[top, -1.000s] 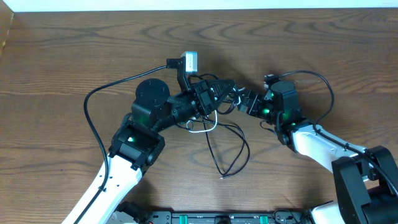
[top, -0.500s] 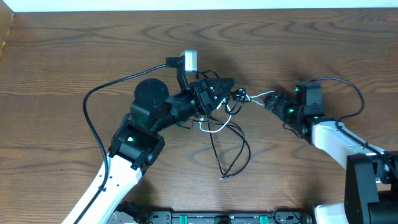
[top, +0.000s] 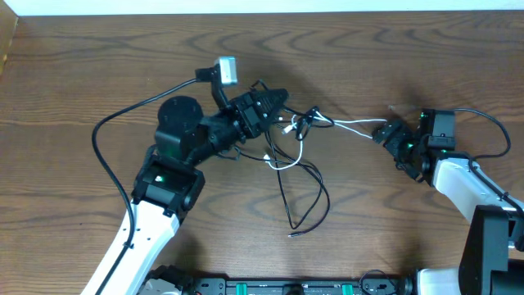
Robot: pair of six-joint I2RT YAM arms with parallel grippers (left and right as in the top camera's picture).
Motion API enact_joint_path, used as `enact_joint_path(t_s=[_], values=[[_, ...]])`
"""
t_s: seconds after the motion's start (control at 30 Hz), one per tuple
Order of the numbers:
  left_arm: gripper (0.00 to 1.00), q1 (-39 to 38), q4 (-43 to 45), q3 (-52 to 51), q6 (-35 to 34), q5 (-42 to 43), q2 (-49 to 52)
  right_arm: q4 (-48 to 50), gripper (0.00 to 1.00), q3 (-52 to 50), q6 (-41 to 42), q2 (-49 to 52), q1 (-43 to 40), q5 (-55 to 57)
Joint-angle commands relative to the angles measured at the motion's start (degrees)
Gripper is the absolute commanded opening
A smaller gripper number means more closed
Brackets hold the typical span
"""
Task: Untangle cables
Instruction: 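Pull the white cable rightward with the right gripper, stretching it out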
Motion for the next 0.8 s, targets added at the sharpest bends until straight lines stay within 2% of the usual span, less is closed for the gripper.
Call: enact_joint_path(t_s=[0.0,0.53,0.77], values=[[0.07,2.3,1.1,1.6,1.0,0.4,-0.6,-2.5,0.99,-2.8,-0.9,2.9,-1.5,4.5],[0.08,11.8,1.1,1.6,3.3,5.4,-0.6,-5.8,0.99,-2.8,-1.4,2.9,-1.9,11.4],[0.08,16.0,-1.9,1.6,3.4,5.6,-0.6,-8.5,0.99,-2.8,-1.4,2.9,-4.3,12.6]])
